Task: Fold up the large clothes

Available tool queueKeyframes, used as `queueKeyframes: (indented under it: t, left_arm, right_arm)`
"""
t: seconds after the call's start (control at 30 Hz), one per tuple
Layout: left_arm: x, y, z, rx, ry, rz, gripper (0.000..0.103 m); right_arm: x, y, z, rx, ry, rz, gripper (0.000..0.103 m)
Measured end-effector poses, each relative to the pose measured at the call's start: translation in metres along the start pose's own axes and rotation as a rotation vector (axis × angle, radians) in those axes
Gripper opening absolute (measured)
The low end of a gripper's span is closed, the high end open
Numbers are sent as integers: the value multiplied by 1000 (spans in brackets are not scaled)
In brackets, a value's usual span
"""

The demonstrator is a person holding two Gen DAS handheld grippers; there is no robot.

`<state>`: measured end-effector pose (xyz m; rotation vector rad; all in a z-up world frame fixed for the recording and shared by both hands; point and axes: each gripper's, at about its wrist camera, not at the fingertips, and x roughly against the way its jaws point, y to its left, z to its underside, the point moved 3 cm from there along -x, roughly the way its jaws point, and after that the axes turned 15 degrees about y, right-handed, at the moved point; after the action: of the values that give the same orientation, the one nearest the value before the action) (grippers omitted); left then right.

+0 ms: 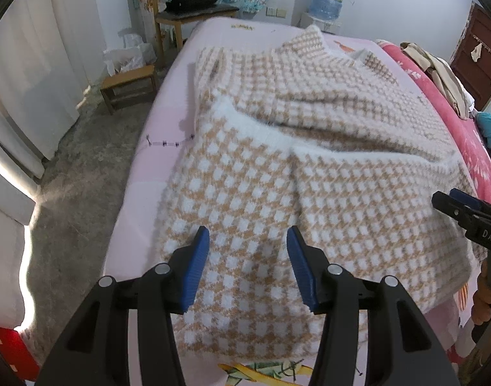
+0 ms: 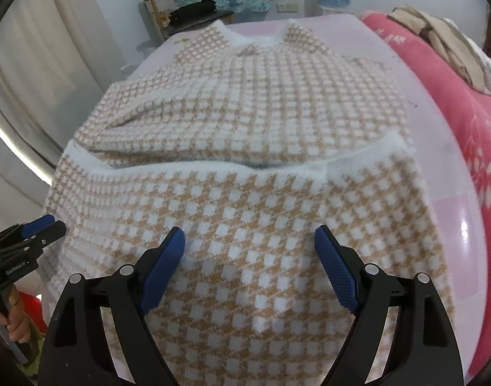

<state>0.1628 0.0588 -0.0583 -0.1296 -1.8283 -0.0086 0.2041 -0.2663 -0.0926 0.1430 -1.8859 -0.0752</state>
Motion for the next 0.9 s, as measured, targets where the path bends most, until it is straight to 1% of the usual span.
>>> queueKeyframes:
  t: [0.1, 0.13, 0.23, 0.3, 0.43, 0.6, 0.9]
  left_arm:
    - [12, -7, -4, -12, -18, -15, 57]
    - [15, -10, -6, -16, -24, -29, 61]
    - [21, -17, -11, -19, -25, -43, 66]
    - [23, -21, -14, -15, -18, -45, 70]
    - [23, -23, -17, -9, -2, -53, 74]
    - [25, -25, -19, -7, -5, -75, 77]
    - [27, -21, -22, 0, -19, -100, 79]
  right_arm:
    - [12, -2, -1, -4, -23, -10, 79]
    - [15, -3, -1, -8, -24, -16, 79]
    - [19, -4, -1, -10, -16, -35, 81]
    - [20, -2, -1, -7, -7, -33, 83]
    - [23, 3, -4, -3, 0, -24, 83]
    - [29, 8, -5, 2, -8, -19, 83]
    - [35, 11, -12, 12, -14, -13, 83]
